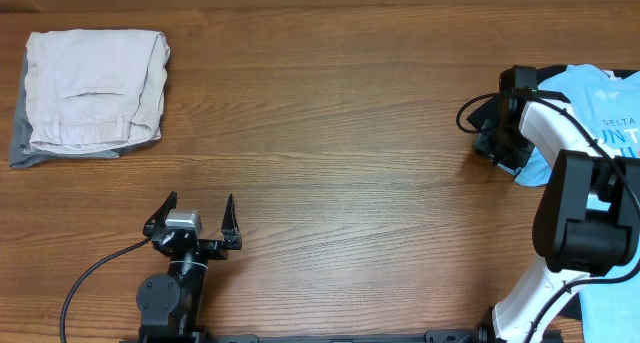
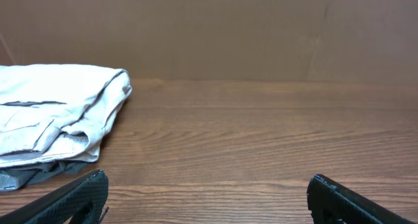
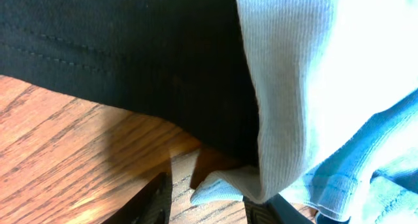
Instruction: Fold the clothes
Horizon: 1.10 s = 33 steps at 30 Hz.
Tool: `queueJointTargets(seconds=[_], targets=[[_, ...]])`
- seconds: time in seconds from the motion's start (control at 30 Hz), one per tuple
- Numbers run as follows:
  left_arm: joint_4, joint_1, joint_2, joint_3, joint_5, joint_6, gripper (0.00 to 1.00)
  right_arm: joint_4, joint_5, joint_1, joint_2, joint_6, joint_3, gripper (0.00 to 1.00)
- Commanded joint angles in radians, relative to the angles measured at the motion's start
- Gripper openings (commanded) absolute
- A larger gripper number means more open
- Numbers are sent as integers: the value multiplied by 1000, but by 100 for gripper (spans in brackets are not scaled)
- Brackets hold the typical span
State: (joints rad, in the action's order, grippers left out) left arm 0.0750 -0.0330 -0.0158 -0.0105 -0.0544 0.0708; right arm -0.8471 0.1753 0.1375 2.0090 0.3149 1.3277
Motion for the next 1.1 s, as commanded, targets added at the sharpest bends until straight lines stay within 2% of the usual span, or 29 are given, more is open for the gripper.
queueJointTargets(seconds=[0.0, 0.07, 0.27, 0.37, 0.53, 0.57, 0.73, 1.07], targets=[[-1, -6, 11, 6, 13, -19, 100, 27, 40, 3, -20, 0, -33, 47], [-1, -6, 11, 6, 13, -19, 100, 55, 60, 7, -20, 0, -45, 50], [-1, -6, 11, 6, 13, -19, 100, 87, 41, 21, -19, 4, -64, 48], [-1, -6, 11, 6, 13, -19, 100, 84, 40, 21, -19, 4, -64, 39], [-1, -6, 11, 6, 13, -19, 100, 68, 38, 21, -19, 3, -64, 6], [-1, -6, 11, 6, 13, -19, 100, 64, 32, 21, -19, 3, -64, 4], [-1, -6, 11, 6, 13, -19, 100, 32, 6, 21, -24, 4, -53, 4], [-1, -6, 11, 6, 13, -19, 100, -154, -13, 21, -192, 3, 162, 4]])
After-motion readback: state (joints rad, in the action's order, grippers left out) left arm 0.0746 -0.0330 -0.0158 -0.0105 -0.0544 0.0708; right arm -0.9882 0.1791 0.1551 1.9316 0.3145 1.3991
